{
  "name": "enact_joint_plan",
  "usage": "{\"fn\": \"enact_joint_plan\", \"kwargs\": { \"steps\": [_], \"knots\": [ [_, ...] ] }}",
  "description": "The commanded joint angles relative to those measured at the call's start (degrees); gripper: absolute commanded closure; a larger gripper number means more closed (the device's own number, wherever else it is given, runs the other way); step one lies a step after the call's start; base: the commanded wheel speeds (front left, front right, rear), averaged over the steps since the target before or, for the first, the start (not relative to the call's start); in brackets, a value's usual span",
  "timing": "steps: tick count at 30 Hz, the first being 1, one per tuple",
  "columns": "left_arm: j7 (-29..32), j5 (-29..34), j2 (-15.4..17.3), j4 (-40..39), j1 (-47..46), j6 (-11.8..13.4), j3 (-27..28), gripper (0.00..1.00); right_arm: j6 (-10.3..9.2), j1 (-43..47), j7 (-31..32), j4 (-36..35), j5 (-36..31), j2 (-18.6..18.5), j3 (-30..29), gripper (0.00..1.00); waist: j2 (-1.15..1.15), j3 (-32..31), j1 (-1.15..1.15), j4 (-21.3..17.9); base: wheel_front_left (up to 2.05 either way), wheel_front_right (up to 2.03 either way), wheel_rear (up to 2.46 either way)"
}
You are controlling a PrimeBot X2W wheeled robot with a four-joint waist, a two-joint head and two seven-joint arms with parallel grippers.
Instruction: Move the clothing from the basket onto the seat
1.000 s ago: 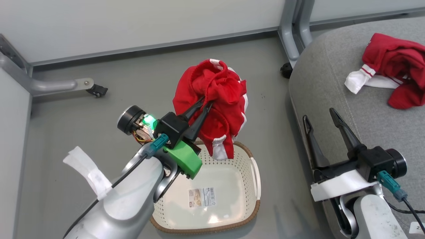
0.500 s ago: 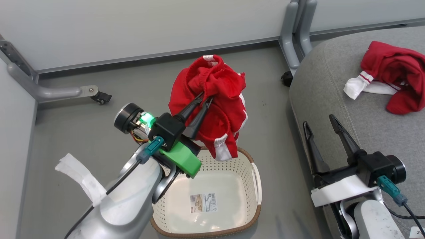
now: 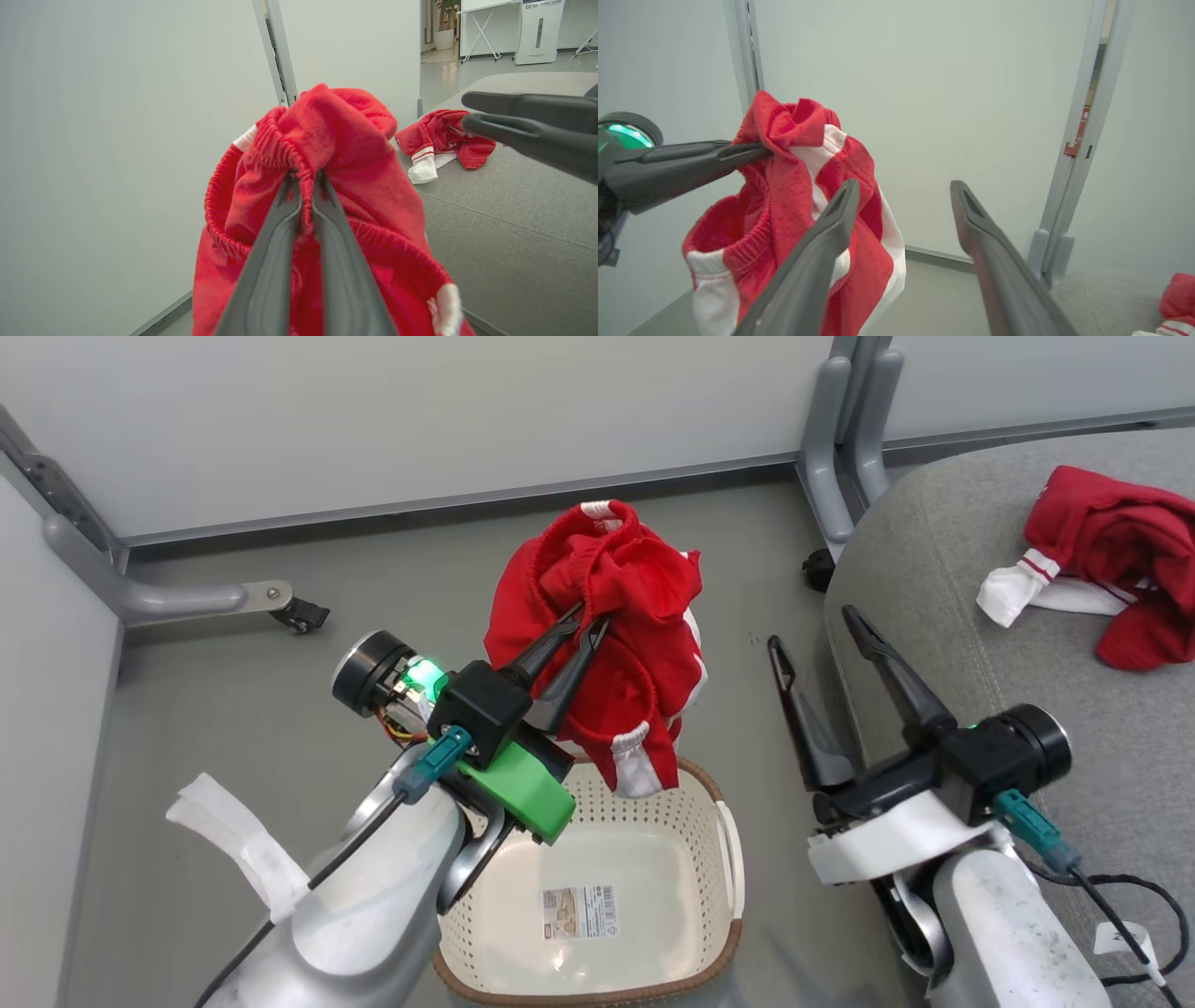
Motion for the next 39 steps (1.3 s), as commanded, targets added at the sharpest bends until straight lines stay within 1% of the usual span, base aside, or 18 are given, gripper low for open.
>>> {"fn": "enact_joint_plan", "kwargs": {
  "steps": [1,7,12,20,28,29,30,39],
  "knots": [
    [-0.18,0.56,-0.27,-0.09,-0.04,-0.29,0.17,1.00,-0.06,-1.05,-0.13,0.46,0.48,-0.17,1.19,0.00,0.00,0.22,0.00,0.44,0.00,0.00,0.00],
    [-0.18,1.32,-1.38,-0.49,-1.25,-0.81,-0.12,1.00,-0.06,-4.98,-0.13,3.95,2.25,-0.19,8.01,0.00,0.00,1.10,0.00,2.09,0.00,0.00,0.00],
    [-0.18,1.80,-2.42,-1.04,-1.68,-1.01,-0.55,1.00,-0.06,-6.34,-0.13,7.93,3.45,-0.19,11.24,0.00,0.00,1.54,0.00,3.31,0.00,0.00,0.00],
    [-0.18,1.88,-4.14,-2.72,-1.54,-1.48,-1.98,1.00,-0.06,-7.96,-0.13,12.47,4.17,-0.18,12.28,0.00,0.00,2.76,0.00,4.64,0.00,0.00,0.00],
    [-0.18,1.15,-5.36,-3.40,-0.33,-1.71,-3.57,1.00,-0.06,-9.14,-0.13,14.02,5.72,-0.19,11.72,0.00,0.00,3.98,0.00,5.00,0.00,0.00,0.00],
    [-0.18,1.15,-5.45,-3.50,-0.32,-1.72,-3.62,1.00,-0.06,-9.19,-0.13,14.48,5.96,-0.18,11.89,0.62,0.00,4.08,0.00,5.01,0.00,0.00,0.00],
    [-0.18,1.20,-5.53,-3.53,-0.33,-1.75,-3.70,1.00,-0.06,-9.52,-0.13,14.51,6.02,-0.18,11.96,1.00,0.00,4.20,0.00,5.02,0.00,0.00,0.00],
    [-0.18,1.45,-5.51,-2.89,-0.81,-1.85,-3.64,1.00,-0.06,-9.62,-0.13,15.09,6.54,-0.18,11.91,1.00,0.00,4.53,0.00,4.51,0.00,0.00,0.00]
  ]
}}
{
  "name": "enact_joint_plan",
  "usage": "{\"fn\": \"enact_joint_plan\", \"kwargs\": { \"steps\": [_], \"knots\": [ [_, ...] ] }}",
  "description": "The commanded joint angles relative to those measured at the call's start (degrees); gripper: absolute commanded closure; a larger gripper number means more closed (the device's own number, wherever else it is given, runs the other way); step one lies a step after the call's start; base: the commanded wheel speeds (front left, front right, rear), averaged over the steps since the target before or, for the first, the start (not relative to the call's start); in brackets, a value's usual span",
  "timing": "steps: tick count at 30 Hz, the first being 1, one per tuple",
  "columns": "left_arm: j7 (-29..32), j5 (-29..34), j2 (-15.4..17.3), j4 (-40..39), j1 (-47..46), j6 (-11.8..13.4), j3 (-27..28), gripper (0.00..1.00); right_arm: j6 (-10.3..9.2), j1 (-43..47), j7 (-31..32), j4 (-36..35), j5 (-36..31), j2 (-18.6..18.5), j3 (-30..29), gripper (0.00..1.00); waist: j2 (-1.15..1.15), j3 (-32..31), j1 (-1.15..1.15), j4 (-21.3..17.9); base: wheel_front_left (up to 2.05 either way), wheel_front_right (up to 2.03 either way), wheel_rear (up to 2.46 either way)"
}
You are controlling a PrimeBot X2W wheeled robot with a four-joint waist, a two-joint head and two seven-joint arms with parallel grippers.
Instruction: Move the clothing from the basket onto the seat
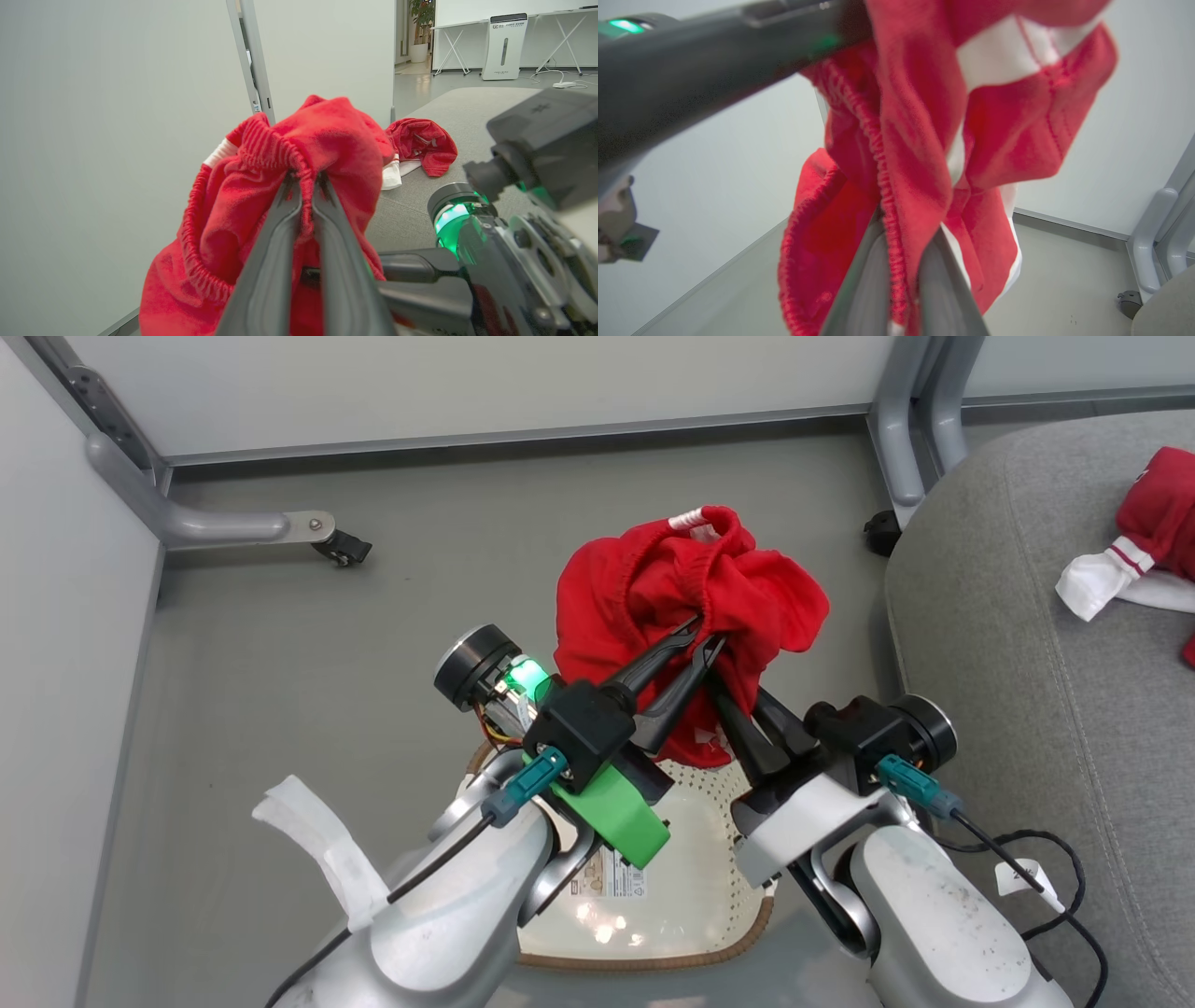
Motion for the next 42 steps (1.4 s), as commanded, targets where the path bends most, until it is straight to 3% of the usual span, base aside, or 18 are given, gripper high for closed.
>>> {"fn": "enact_joint_plan", "kwargs": {
  "steps": [1,8,9,10,29,42],
  "knots": [
    [-0.18,-0.04,0.06,0.21,-0.13,-0.16,0.18,1.00,-0.06,-0.34,-0.13,0.06,0.26,-0.20,-0.21,1.00,0.00,-0.02,0.00,-0.14,0.00,0.00,0.00],
    [-0.11,-0.38,0.06,1.21,0.05,-0.22,-0.22,1.00,-0.06,-0.29,-0.13,-0.40,0.44,-0.20,-0.62,1.00,0.00,-0.05,0.00,-0.30,0.00,0.00,0.00],
    [-0.11,-0.43,0.05,1.26,-0.06,-0.23,-0.23,0.84,-0.06,-0.28,-0.13,-0.46,0.49,-0.19,-0.67,1.00,0.00,-0.04,0.00,-0.29,0.00,0.00,0.00],
    [-0.11,-0.38,0.02,1.29,-0.16,-0.23,-0.14,0.02,-0.06,-0.26,-0.13,-0.58,0.55,-0.20,-0.77,1.00,0.00,-0.02,0.00,-0.28,0.00,0.00,0.00],
    [-0.11,1.32,0.41,0.89,0.89,-0.28,0.76,0.00,-0.06,0.35,-0.13,-1.11,-0.24,-0.21,-4.77,1.00,0.00,0.42,0.00,-1.71,0.00,0.00,0.00],
    [-0.11,2.35,1.88,0.79,0.97,-0.30,-0.04,0.00,-0.06,2.22,-0.14,-3.34,-2.00,-0.19,-9.85,1.00,0.00,1.52,0.00,-9.99,0.00,0.00,0.00]
  ]
}}
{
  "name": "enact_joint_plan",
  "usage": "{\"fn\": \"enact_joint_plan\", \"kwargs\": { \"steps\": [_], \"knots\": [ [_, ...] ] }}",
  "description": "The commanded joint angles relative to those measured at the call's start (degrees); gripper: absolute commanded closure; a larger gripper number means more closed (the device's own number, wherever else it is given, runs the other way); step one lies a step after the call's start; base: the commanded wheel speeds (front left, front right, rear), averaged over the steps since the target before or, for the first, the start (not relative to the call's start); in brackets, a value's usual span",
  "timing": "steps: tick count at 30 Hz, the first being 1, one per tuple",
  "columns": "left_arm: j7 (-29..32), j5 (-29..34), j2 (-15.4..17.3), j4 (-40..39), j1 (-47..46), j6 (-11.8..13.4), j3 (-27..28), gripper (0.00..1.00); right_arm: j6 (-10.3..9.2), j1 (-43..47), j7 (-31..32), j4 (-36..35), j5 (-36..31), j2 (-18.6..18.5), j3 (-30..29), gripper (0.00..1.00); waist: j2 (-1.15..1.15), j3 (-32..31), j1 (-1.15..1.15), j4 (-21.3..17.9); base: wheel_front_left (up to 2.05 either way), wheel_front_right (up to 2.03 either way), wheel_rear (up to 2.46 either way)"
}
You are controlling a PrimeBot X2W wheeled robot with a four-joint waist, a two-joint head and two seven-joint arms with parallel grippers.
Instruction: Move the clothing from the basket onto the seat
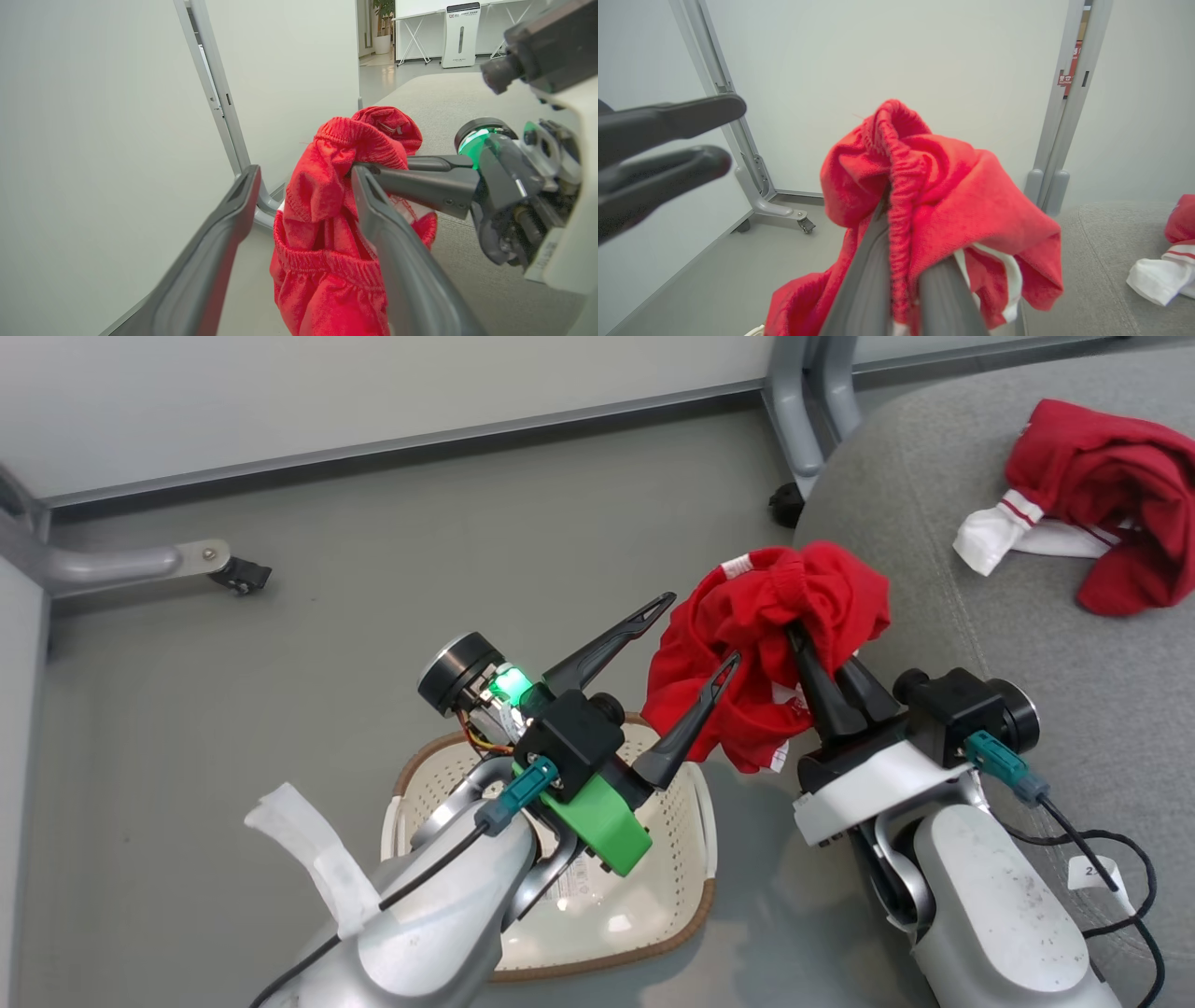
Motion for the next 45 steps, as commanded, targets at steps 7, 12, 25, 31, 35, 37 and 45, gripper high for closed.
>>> {"fn": "enact_joint_plan", "kwargs": {
  "steps": [7,12,25,31,35,37,45],
  "knots": [
    [-0.02,0.62,1.01,0.25,-0.22,-0.25,-0.48,0.00,-0.06,3.06,-0.15,-2.52,-1.38,-0.18,-3.88,1.00,0.00,1.84,0.00,-7.22,0.00,0.00,0.00],
    [-0.02,0.81,1.49,0.51,-0.82,-0.23,-0.59,0.00,-0.06,4.82,-0.15,-4.08,-1.93,-0.16,-6.62,1.00,0.00,2.71,0.00,-9.97,0.00,0.00,0.00],
    [-0.02,0.50,1.96,1.87,-0.93,-0.23,-0.86,0.00,-0.06,9.54,-0.14,-6.39,-1.58,-0.17,-12.36,1.00,0.00,3.60,0.00,-14.50,0.00,0.00,0.00],
    [-0.02,0.26,2.25,1.99,-1.27,-0.23,-0.38,0.00,-0.06,8.42,-0.15,-7.35,-1.01,-0.17,-13.22,1.00,0.00,4.57,0.00,-14.35,0.00,0.00,0.00],
    [-0.02,0.59,2.49,1.52,-1.94,-0.24,-0.34,0.00,-0.06,5.27,-0.14,-8.34,-1.65,-0.18,-14.55,1.00,0.00,5.83,0.00,-13.85,0.00,0.00,0.00],
    [-0.02,0.72,2.64,1.31,-2.29,-0.23,-0.36,0.00,-0.06,2.99,-0.14,-9.11,-1.93,-0.18,-15.39,1.00,0.00,6.78,0.00,-13.50,0.00,0.00,0.00],
    [0.00,1.44,3.66,0.13,-5.10,-0.24,-0.72,0.00,-0.06,-11.07,-0.15,-10.82,-5.80,-1.85,-20.20,1.00,0.00,13.68,0.00,-11.49,0.00,0.00,0.00]
  ]
}}
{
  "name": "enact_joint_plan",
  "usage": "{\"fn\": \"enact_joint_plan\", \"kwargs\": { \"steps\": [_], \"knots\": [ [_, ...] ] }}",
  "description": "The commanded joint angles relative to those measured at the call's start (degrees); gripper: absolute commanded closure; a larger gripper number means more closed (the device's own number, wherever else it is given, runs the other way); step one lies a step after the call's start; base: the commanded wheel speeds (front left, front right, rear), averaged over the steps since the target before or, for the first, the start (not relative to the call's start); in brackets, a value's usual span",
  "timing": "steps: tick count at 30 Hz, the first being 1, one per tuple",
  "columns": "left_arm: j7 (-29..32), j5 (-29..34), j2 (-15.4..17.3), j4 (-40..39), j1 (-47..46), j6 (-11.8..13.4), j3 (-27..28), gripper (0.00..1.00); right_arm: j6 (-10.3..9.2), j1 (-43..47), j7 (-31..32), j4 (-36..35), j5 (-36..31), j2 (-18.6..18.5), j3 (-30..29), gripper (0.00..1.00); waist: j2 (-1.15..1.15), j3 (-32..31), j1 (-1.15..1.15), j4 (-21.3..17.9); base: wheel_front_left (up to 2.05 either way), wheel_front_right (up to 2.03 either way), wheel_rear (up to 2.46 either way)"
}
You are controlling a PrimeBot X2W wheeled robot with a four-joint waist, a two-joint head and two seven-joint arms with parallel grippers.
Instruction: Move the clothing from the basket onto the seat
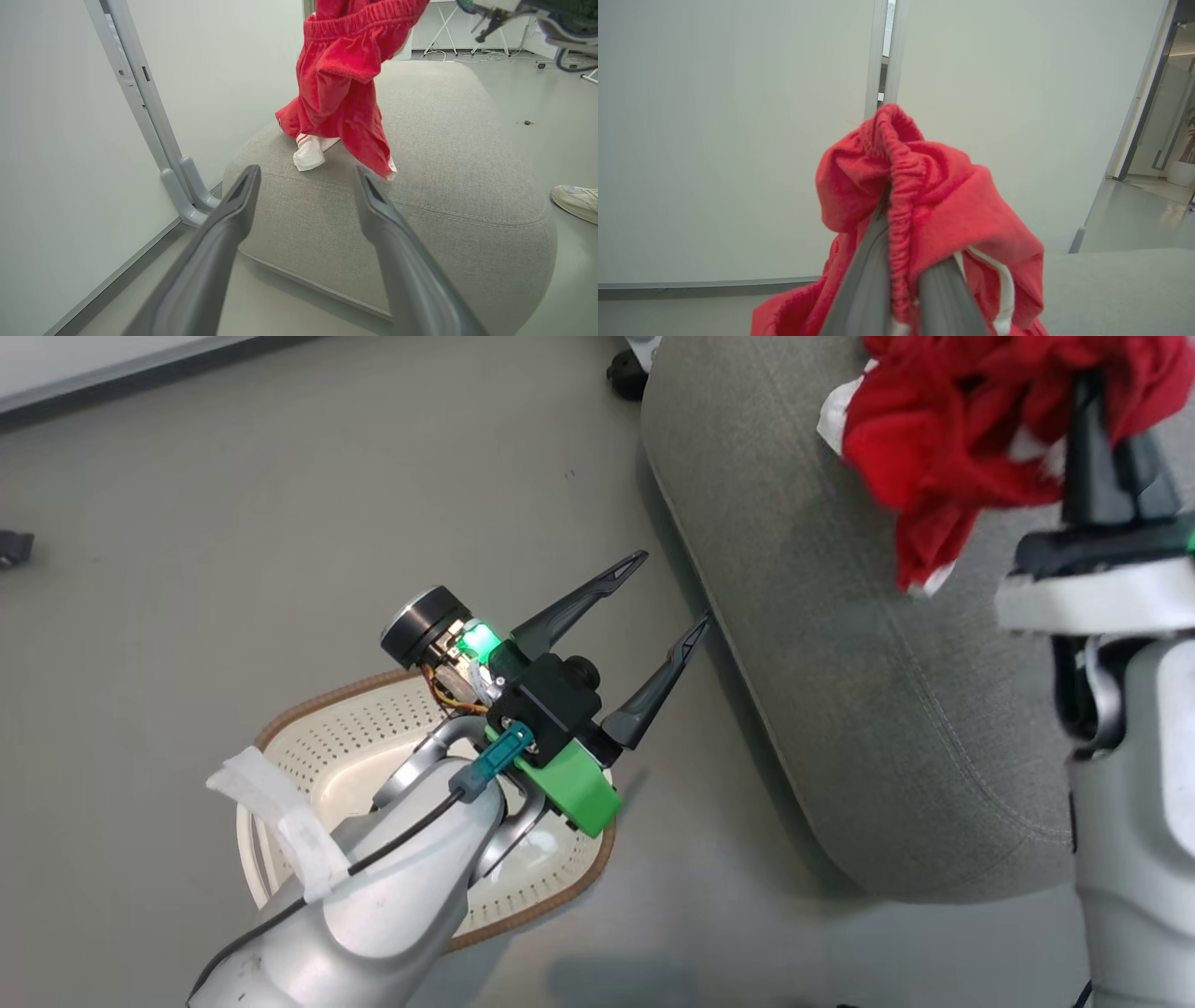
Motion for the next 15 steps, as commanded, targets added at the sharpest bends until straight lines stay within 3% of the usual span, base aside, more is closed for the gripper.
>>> {"fn": "enact_joint_plan", "kwargs": {
  "steps": [1,8,15],
  "knots": [
    [0.01,0.64,0.53,-0.39,-1.42,-0.23,-0.15,0.00,-0.06,-2.78,-0.14,-0.89,-0.62,-0.76,-1.04,1.00,0.00,4.49,0.00,1.79,0.00,0.00,0.00],
    [0.01,0.86,1.72,-1.08,-4.21,-0.23,-0.94,0.00,-0.06,-16.16,-0.14,0.20,-2.13,-6.37,-6.14,1.00,0.00,11.57,0.00,3.71,0.00,0.00,0.00],
    [0.00,0.85,2.19,-2.04,-6.57,-0.24,-1.60,0.00,-0.06,-29.15,-0.14,8.21,-1.70,-13.33,-11.42,1.00,0.00,16.31,0.00,4.82,0.00,0.00,0.00]
  ]
}}
